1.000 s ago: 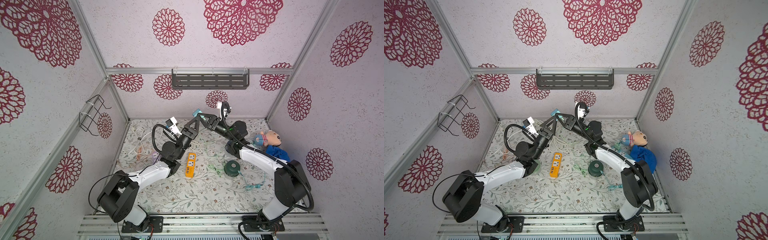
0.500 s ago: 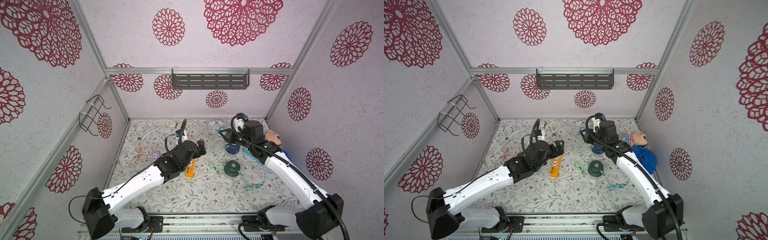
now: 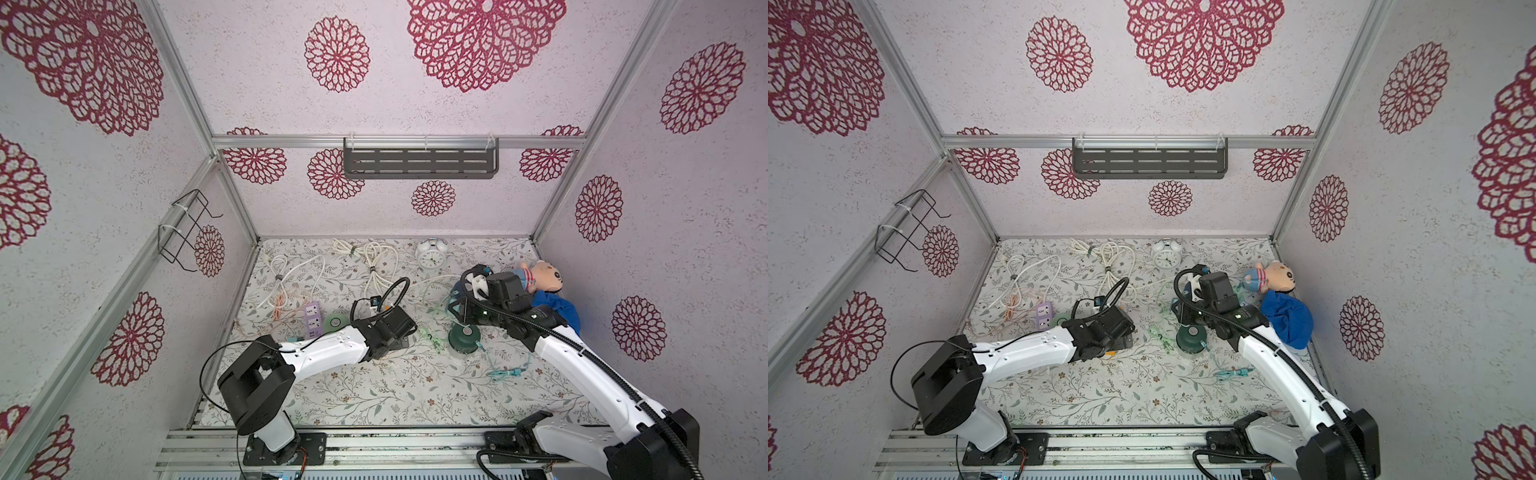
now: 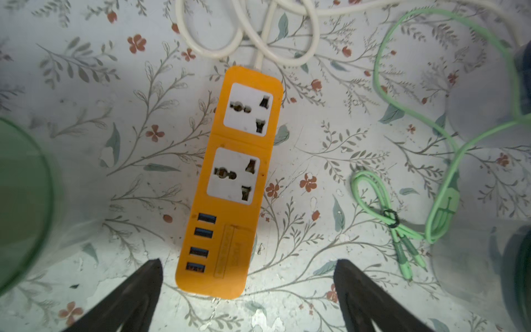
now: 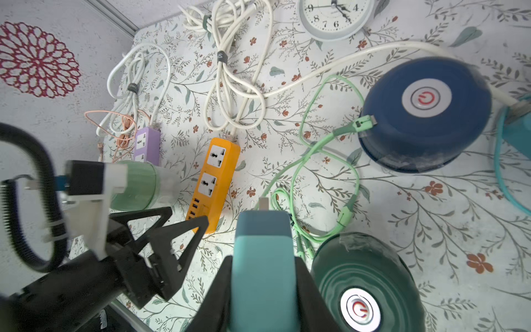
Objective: Charge the cordless meat grinders
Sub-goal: Move the socket to the center of the board, then insert the plug into the socket.
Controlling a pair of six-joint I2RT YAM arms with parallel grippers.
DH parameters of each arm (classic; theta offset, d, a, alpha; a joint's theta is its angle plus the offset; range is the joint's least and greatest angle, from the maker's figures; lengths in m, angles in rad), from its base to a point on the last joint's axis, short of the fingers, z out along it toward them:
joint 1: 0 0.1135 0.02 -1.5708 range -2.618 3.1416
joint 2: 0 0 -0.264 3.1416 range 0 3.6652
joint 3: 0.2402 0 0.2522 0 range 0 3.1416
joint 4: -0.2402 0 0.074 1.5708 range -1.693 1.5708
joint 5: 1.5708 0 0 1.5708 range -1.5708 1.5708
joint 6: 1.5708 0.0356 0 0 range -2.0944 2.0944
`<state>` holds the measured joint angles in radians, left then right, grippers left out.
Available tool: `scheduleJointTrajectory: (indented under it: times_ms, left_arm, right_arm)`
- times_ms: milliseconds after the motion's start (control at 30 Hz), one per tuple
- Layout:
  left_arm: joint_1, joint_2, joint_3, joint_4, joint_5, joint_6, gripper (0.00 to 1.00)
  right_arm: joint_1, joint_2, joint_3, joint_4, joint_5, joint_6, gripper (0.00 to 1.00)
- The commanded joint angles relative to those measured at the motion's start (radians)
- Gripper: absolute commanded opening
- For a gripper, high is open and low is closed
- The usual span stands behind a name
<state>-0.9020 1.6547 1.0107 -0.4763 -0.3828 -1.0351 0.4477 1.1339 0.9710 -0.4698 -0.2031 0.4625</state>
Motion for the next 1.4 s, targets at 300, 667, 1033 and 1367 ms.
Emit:
scheduleJointTrajectory:
  times_ms: [300, 667, 1033, 1367]
  left_arm:
    - [0.048, 0.091, -0.037, 0.183, 0.107, 0.002, 0.97]
    - [-0.006, 0.128, -0.116, 0.816, 0.357, -0.013, 0.97]
    - [-0.048, -0.263, 0.023, 0.022, -0.09, 0.107, 0.97]
    - [-0.032, -0.518, -0.135, -0.073, -0.187, 0.088, 0.97]
  right_arm:
    - [0.004, -0.057, -0.005, -0.002, 0.007, -0.024, 0.0]
    - [0.002, 0.069, 0.114, -0.079, 0.035, -0.103, 0.0]
    - [0.063, 0.405, 0.395, -0.305, -0.018, -0.257, 0.0]
    - [0.173, 0.787, 0.694, -0.497, 0.066, -0.35, 0.0]
